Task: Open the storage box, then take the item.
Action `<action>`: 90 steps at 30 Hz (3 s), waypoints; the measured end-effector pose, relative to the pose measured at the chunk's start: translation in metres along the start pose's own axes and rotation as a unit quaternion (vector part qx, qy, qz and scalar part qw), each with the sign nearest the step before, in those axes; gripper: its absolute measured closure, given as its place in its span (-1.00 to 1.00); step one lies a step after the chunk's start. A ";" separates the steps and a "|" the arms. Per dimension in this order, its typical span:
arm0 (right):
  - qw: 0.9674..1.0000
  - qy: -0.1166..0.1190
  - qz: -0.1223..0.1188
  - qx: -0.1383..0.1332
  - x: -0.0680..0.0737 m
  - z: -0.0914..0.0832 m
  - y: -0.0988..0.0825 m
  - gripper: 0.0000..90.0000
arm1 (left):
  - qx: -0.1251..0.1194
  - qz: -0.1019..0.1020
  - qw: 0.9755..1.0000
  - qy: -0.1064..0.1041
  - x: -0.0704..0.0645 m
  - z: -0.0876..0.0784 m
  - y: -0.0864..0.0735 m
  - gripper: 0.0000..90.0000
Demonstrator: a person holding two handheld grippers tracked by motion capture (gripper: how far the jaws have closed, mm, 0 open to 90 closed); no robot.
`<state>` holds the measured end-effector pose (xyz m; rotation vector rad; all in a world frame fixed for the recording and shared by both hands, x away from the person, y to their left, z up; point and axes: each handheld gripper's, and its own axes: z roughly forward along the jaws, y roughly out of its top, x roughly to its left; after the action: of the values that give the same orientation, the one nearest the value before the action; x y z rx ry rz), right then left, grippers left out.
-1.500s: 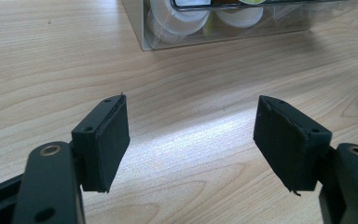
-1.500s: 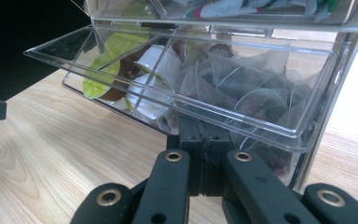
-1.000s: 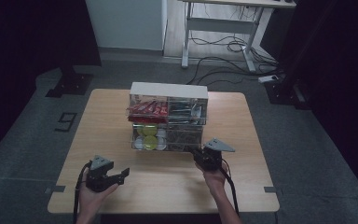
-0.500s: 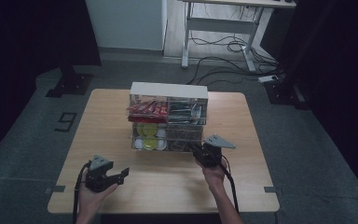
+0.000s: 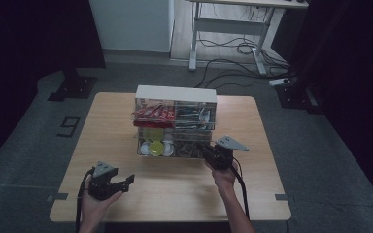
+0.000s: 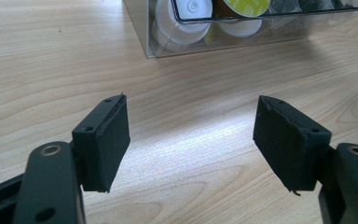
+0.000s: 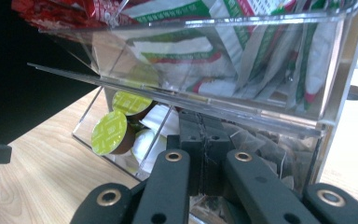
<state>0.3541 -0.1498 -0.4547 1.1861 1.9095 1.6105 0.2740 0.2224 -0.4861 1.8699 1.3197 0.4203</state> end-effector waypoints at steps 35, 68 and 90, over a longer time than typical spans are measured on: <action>0.999 0.004 0.023 -0.027 -0.009 0.003 0.007 0.98 | 0.008 0.018 1.000 -0.001 -0.014 0.011 0.000 -0.39; 0.999 0.008 0.025 -0.030 -0.012 -0.002 0.007 0.98 | -0.013 0.033 0.999 0.021 -0.042 0.048 0.042 -0.36; 0.999 0.007 0.029 -0.038 -0.014 -0.006 0.009 0.98 | -0.024 0.039 0.998 0.031 -0.053 0.060 0.062 -0.36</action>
<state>0.3609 -0.1647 -0.4478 1.2125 1.8201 1.7101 0.3320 0.1410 -0.4684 1.8862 1.2683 0.5498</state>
